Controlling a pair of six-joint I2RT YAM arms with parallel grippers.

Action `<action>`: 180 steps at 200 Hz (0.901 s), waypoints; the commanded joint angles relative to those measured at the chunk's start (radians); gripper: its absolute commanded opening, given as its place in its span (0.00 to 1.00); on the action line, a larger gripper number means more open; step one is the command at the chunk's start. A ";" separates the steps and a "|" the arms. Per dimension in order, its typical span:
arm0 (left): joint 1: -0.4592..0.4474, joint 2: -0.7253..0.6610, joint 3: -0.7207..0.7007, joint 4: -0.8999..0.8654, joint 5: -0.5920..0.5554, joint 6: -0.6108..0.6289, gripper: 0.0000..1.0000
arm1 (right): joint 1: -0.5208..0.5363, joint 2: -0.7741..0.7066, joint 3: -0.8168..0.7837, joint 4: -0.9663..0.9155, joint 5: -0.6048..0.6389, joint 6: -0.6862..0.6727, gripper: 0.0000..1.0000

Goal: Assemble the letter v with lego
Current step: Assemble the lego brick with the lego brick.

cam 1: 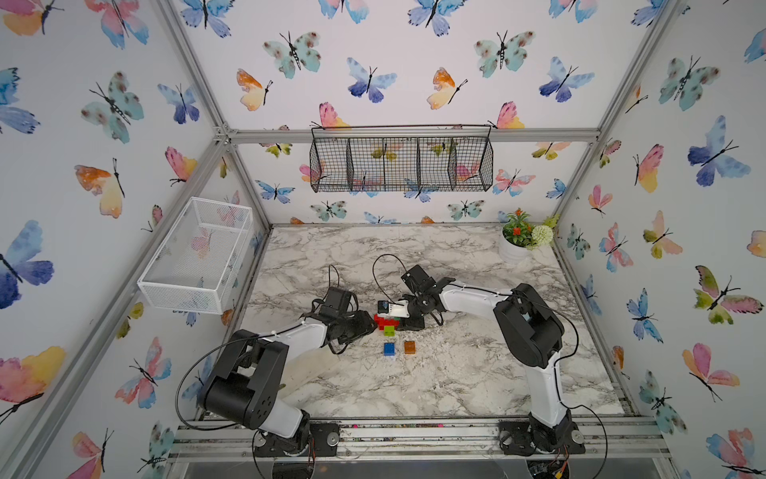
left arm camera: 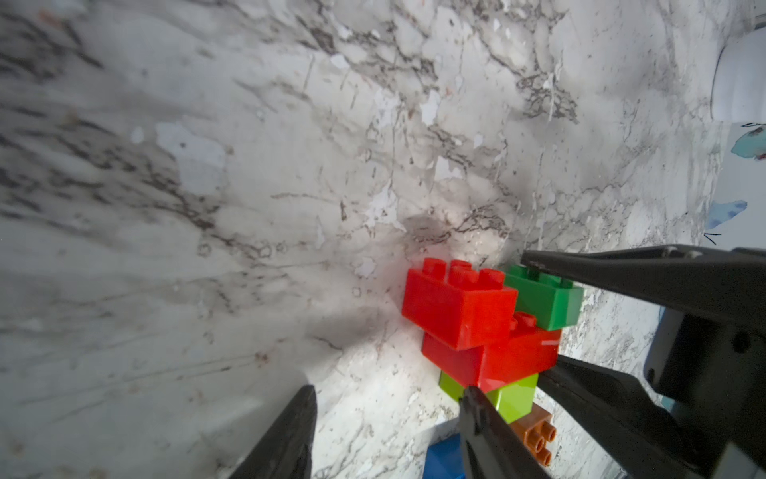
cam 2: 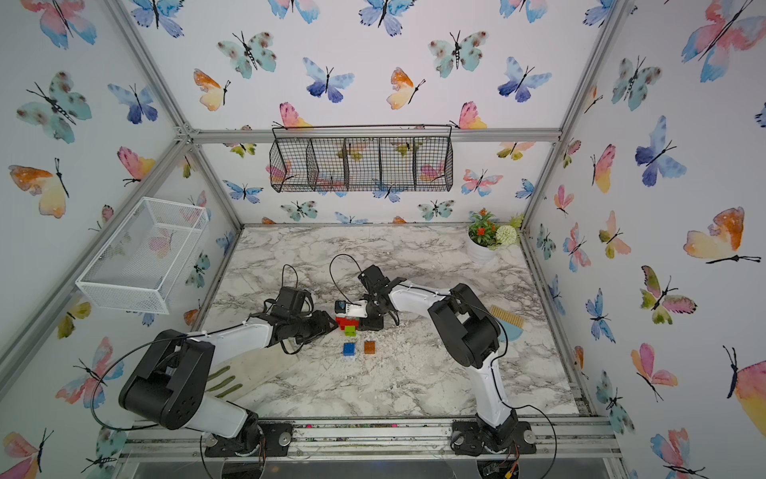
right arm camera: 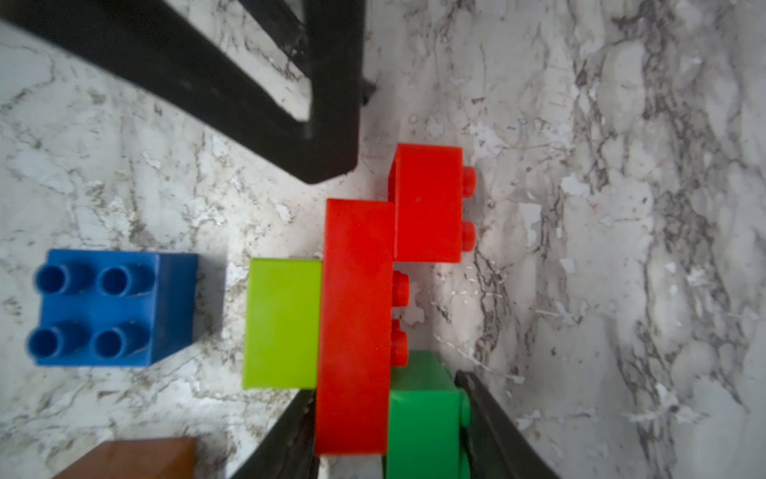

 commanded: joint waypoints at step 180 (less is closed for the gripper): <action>-0.001 0.085 0.030 0.016 0.034 0.020 0.53 | 0.015 0.051 0.017 -0.032 -0.010 0.031 0.48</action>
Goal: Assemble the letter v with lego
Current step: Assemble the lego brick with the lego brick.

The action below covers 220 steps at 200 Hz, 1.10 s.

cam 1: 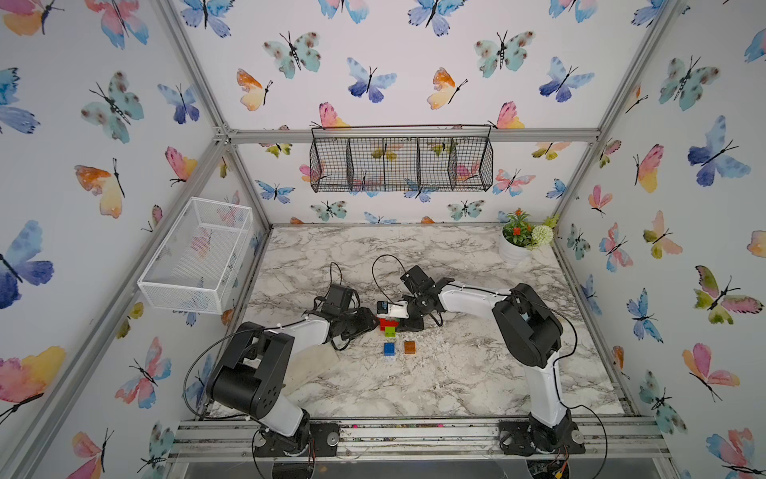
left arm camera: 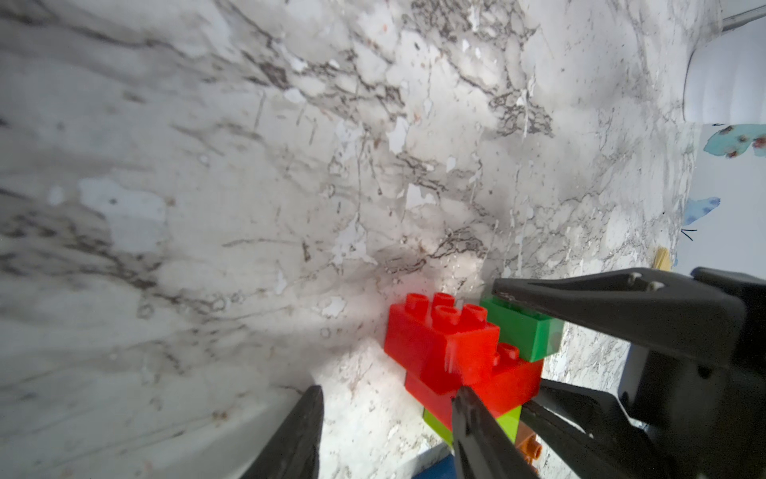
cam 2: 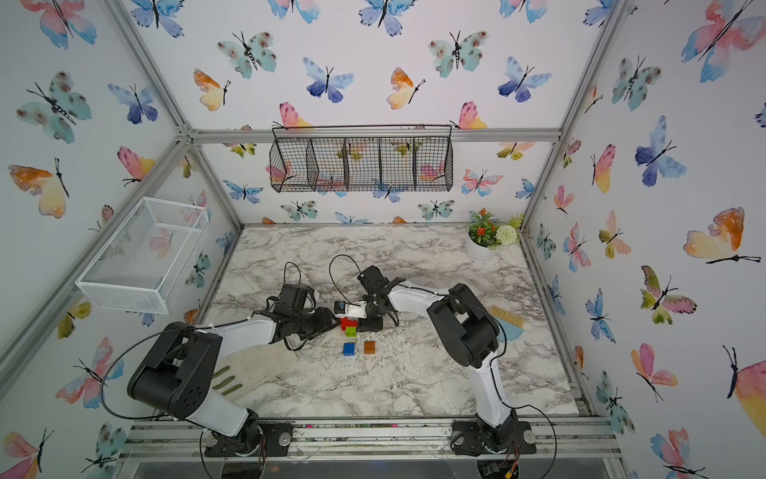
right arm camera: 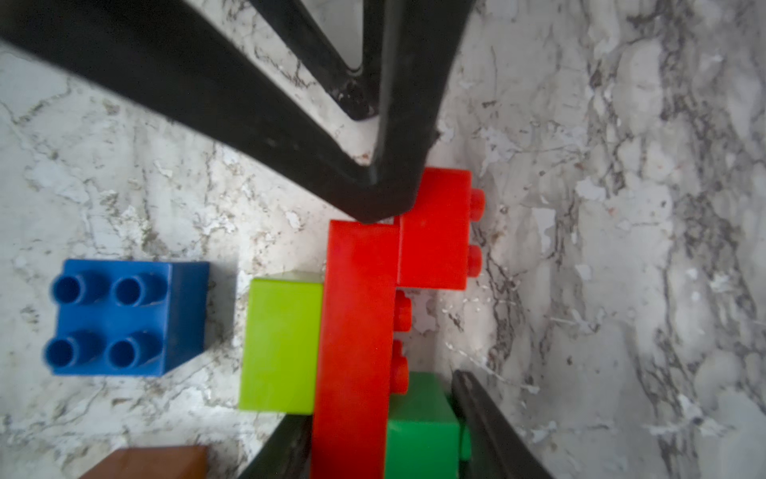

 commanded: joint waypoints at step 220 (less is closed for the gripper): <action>0.012 -0.203 0.072 -0.246 -0.089 0.107 0.63 | 0.009 0.070 0.030 -0.051 0.003 0.053 0.52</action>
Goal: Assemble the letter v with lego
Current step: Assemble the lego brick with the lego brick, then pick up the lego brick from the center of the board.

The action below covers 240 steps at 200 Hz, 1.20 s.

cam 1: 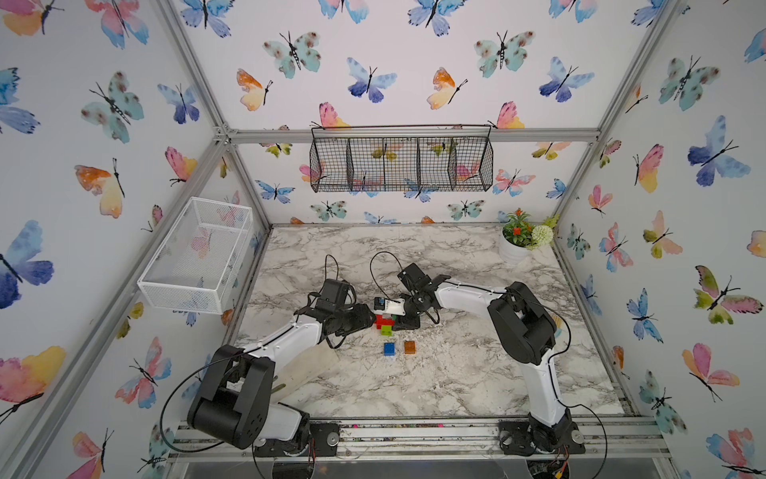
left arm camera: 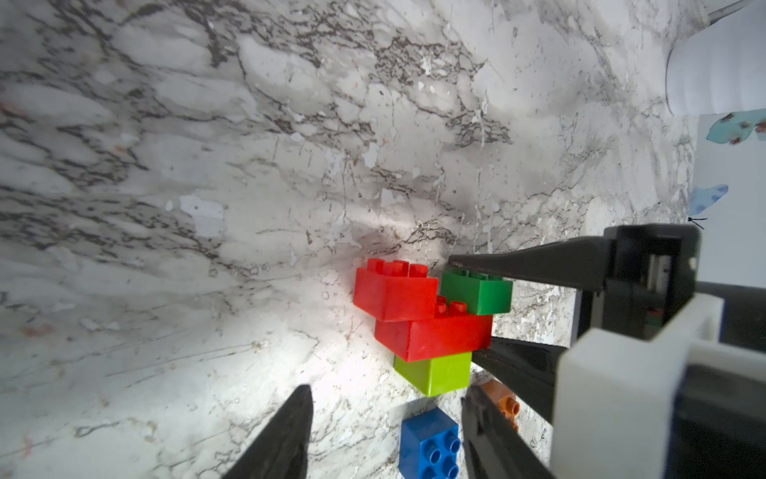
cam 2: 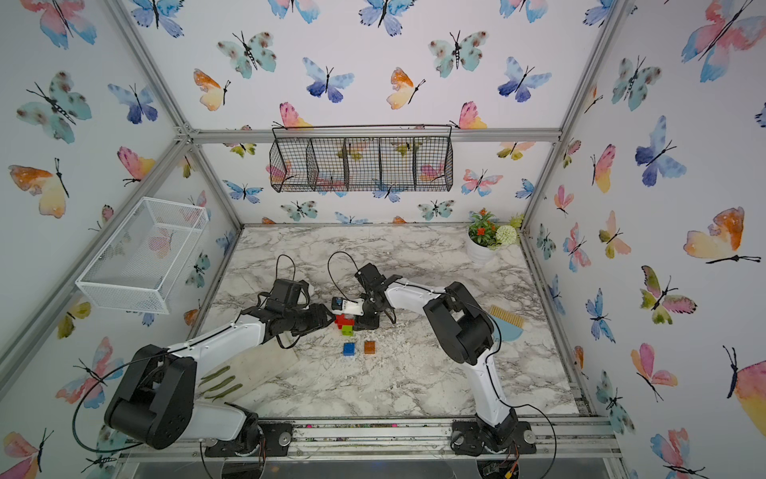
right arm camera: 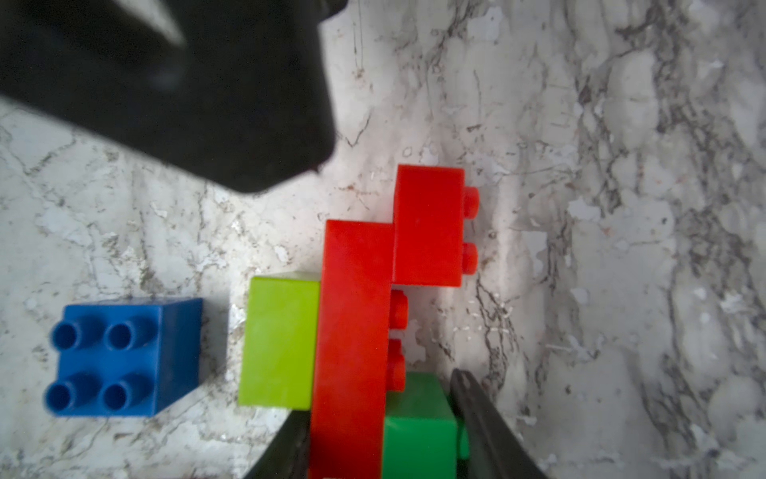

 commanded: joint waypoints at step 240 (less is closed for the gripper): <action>-0.014 -0.119 -0.080 0.009 -0.022 -0.051 0.83 | 0.213 -0.330 -0.323 -0.047 0.374 1.312 0.88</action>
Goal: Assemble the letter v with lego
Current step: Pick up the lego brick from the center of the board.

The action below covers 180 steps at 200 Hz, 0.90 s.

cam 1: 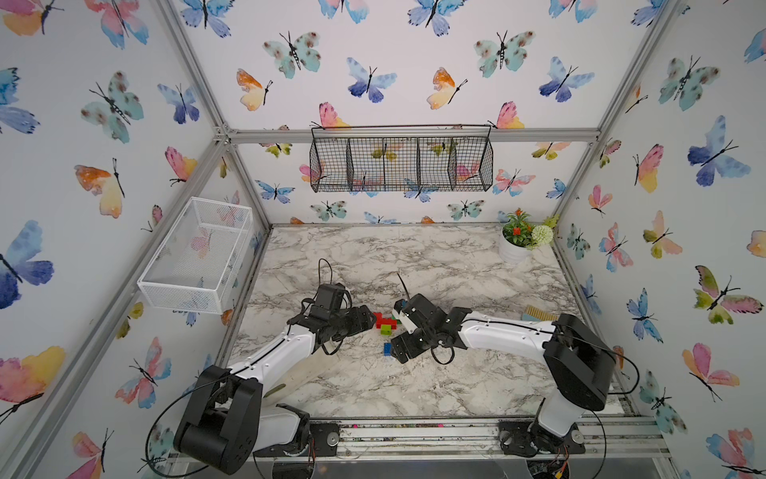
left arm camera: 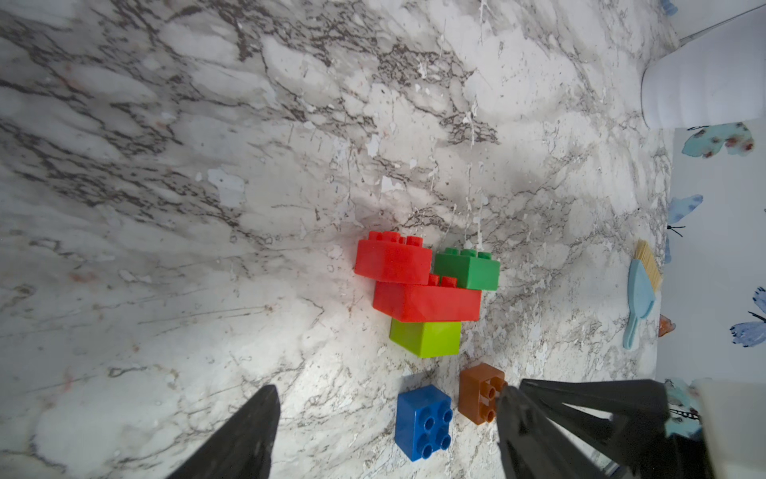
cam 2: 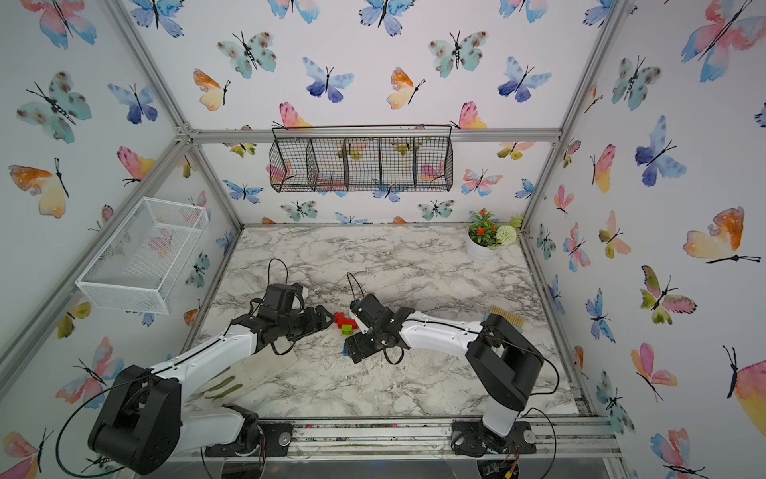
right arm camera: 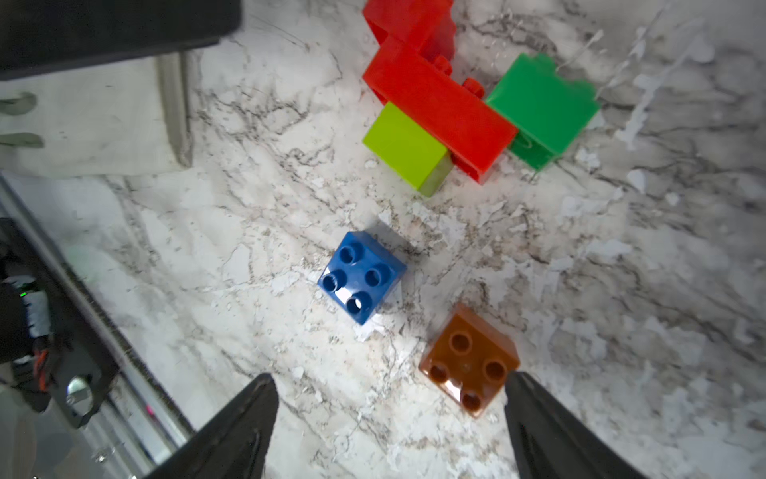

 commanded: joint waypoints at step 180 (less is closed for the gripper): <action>-0.008 -0.087 -0.031 0.103 0.210 -0.106 0.77 | -0.024 -0.118 -0.153 0.226 -0.020 -0.115 0.14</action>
